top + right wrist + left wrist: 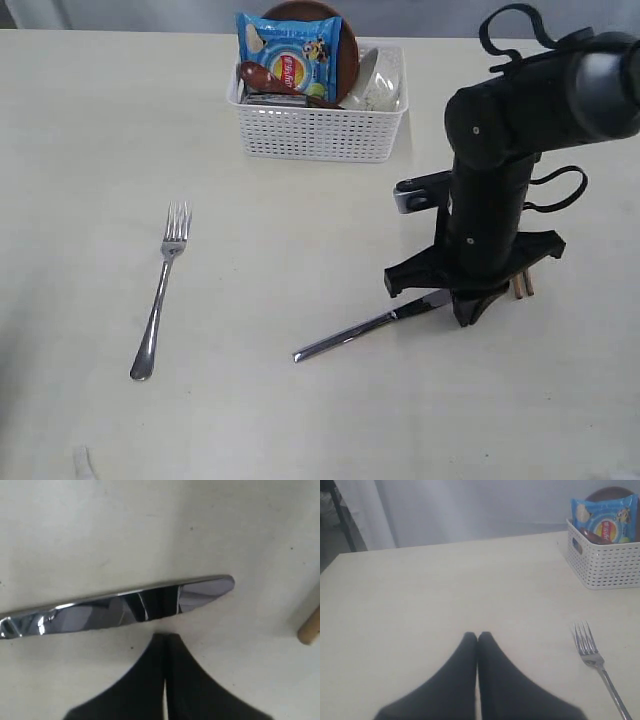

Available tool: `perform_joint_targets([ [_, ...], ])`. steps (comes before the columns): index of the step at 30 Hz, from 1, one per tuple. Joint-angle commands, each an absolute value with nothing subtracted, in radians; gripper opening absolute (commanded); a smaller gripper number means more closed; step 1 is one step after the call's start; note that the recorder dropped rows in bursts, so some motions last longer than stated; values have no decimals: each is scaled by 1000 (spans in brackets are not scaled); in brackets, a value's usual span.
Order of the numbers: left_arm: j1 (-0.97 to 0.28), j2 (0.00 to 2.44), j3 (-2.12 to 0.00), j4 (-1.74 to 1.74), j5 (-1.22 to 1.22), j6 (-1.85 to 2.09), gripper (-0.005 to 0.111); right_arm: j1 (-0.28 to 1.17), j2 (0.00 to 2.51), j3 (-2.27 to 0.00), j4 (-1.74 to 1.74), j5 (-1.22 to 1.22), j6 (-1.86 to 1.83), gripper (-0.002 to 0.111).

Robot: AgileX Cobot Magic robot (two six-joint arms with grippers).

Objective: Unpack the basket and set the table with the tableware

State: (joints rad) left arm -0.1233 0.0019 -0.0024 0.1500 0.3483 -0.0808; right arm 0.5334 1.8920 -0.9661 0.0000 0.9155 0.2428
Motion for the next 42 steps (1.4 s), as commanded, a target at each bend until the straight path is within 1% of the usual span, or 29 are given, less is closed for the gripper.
perform_joint_targets([
  [1, -128, 0, 0, 153, 348, -83, 0, 528, 1919, -983, 0, 849, 247, -1],
  [16, -128, 0, 0, 153, 348, -83, 0, 528, 2040, -1203, 0, 741, 208, -1],
  [23, -128, 0, 0, 153, 348, -83, 0, 540, 2109, -1305, 141, 733, 80, -1],
  [31, -128, 0, 0, 153, 348, -83, 0, 621, 2106, -1398, 136, 746, 65, -1],
  [38, -128, 0, 0, 153, 348, -83, 0, 720, 2044, -1405, 126, 800, 65, -1],
  [42, -128, 0, 0, 153, 348, -83, 0, 782, 2024, -1405, 122, 874, 68, -1],
])
